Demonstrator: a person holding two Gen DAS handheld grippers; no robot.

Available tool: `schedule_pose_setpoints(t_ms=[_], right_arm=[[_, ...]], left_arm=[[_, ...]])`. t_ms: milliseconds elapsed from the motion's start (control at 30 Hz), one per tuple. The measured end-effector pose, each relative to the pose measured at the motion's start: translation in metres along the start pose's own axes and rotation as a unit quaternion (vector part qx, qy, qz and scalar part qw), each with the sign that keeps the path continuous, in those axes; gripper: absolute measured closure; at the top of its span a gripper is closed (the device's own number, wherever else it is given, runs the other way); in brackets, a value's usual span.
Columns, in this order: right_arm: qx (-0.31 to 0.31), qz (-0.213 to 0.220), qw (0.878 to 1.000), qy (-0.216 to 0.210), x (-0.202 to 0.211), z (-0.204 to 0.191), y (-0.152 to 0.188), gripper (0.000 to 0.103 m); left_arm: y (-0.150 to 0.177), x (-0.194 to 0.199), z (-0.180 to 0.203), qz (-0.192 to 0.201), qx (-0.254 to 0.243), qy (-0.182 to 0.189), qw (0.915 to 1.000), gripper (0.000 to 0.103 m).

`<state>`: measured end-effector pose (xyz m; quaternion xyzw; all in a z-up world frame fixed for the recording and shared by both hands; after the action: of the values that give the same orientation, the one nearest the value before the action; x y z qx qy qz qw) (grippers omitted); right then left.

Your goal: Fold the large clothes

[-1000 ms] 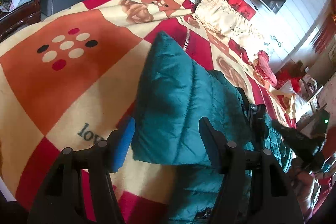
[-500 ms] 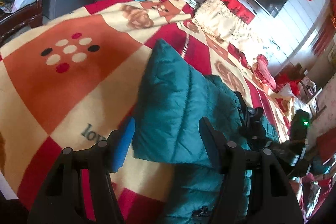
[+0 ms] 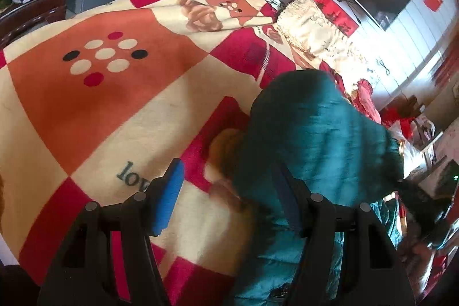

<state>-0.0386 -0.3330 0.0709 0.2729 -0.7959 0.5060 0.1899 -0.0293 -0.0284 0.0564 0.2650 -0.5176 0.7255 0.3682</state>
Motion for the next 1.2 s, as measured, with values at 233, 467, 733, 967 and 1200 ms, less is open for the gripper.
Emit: schedule_pose_setpoints(t_ms=[233, 467, 733, 967, 1200], right_arm=[[-0.070, 0.040, 0.990, 0.118, 0.082, 0.099, -0.004, 0.084], [-0.107, 0.032, 0.977, 0.182, 0.113, 0.172, 0.017, 0.084], [-0.137, -0.006, 0.964, 0.226, 0.092, 0.205, 0.032, 0.062], [-0.129, 0.051, 0.966, 0.218, 0.137, 0.183, 0.024, 0.044], [-0.005, -0.037, 0.983, 0.180, 0.078, 0.131, 0.018, 0.044]], left_arm=[[0.011, -0.007, 0.031, -0.013, -0.043, -0.003, 0.9990, 0.040], [0.016, -0.020, 0.059, -0.016, -0.089, -0.016, 0.9957, 0.040], [0.020, -0.034, 0.097, -0.026, -0.125, -0.016, 0.9916, 0.040], [0.017, -0.051, 0.134, -0.013, -0.161, -0.026, 0.9866, 0.040], [0.020, -0.086, 0.156, -0.026, -0.174, -0.055, 0.9829, 0.040]])
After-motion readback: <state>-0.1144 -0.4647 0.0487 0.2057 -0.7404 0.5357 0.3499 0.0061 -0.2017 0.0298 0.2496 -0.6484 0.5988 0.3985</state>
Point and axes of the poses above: each gripper's, at about its wrist camera, not at the fingertips, and x roughly against the way its jaws point, z to its right, y to its underside, the point moved 5 cm from there along -x, roughly the way its jaws point, and after that the axes turned 10 degrees about -y, right-handed, at the moved point
